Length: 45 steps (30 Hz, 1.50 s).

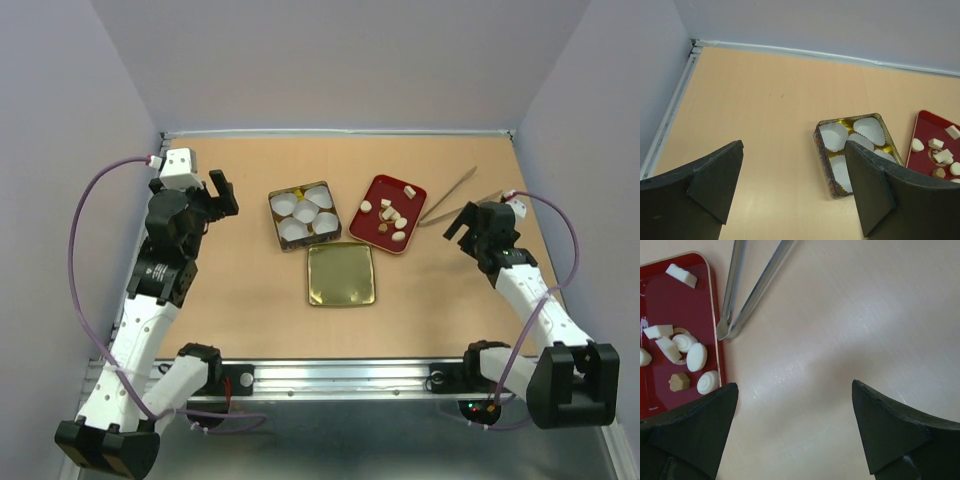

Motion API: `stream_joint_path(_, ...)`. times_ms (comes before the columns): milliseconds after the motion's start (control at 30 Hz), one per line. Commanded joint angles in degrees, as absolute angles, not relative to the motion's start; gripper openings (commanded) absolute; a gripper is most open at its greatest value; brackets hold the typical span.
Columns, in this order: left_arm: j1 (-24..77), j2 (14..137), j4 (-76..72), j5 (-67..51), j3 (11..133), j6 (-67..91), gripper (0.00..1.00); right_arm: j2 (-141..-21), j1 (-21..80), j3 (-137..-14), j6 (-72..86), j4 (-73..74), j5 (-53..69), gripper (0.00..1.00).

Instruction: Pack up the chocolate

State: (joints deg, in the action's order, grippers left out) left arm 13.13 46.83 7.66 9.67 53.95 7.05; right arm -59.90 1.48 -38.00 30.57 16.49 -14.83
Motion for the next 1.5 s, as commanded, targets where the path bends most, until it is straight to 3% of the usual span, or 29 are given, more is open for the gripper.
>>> stream_joint_path(0,13.2,47.1,7.2,11.4,53.8,6.7,0.93,-64.1,1.1,-43.8,35.2,15.4,-18.1,1.00)
stream_joint_path(633,13.2,46.4,8.4,13.9,51.9,4.4,0.93,-88.3,1.1,-60.2,44.8,14.9,-18.4,1.00)
stream_joint_path(1467,13.2,46.6,9.3,15.6,51.9,2.5,0.93,-108.2,3.2,-75.8,46.7,20.5,-22.0,0.99)
